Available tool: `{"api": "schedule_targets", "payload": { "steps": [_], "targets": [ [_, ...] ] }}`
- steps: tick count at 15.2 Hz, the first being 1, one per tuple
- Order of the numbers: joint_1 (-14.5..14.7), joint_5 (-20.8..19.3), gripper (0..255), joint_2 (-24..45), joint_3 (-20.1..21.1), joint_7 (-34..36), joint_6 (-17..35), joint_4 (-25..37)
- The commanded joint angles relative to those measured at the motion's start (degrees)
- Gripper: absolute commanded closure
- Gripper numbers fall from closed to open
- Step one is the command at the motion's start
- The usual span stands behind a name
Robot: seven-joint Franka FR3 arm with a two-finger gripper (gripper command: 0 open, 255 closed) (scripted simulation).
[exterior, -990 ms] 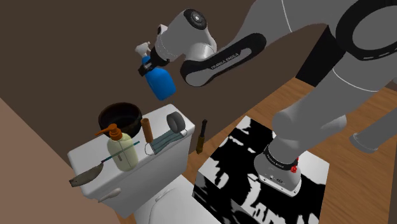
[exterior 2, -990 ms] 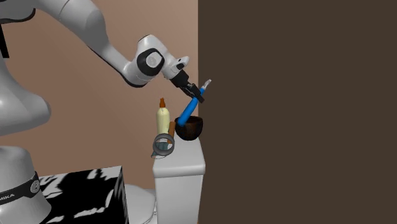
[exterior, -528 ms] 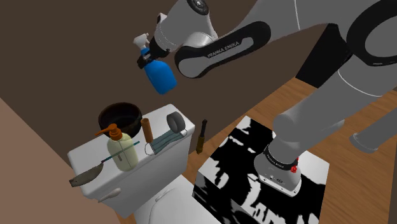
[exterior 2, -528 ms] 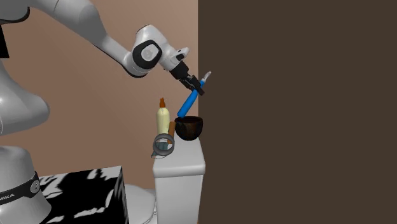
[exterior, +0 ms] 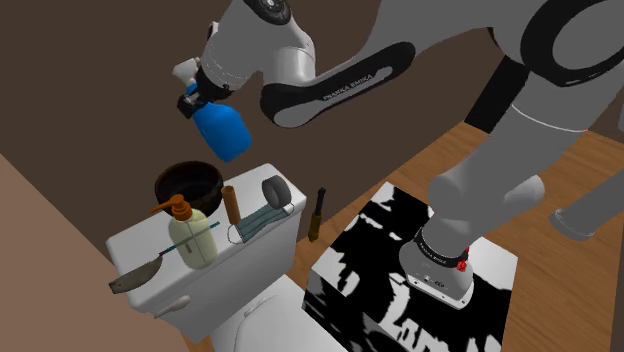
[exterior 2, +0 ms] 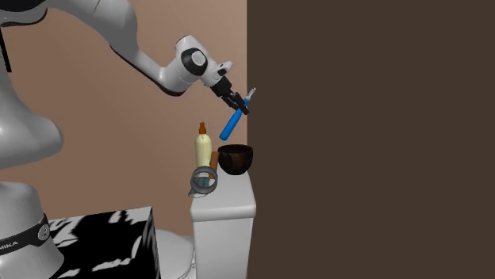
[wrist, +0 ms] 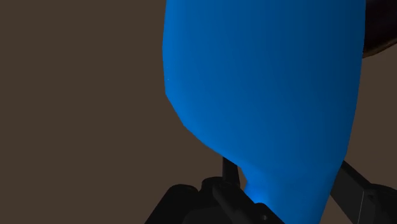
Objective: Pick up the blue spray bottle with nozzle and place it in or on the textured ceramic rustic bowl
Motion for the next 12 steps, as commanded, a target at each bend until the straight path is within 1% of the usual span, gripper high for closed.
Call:
{"api": "schedule_targets", "payload": {
  "steps": [1,3,5,6,12],
  "targets": [
    [4.02,-10.24,255,4.70,-0.11,8.50,-4.83,4.06],
    [9.69,-15.66,255,8.84,-1.90,13.04,-9.17,7.94],
    [15.18,-19.72,255,12.69,-3.50,16.29,-13.32,11.92],
    [18.55,-21.70,255,14.92,-4.51,17.81,-15.74,14.44],
    [20.57,-26.42,255,16.70,-7.15,22.12,-13.78,12.67]
  ]
}}
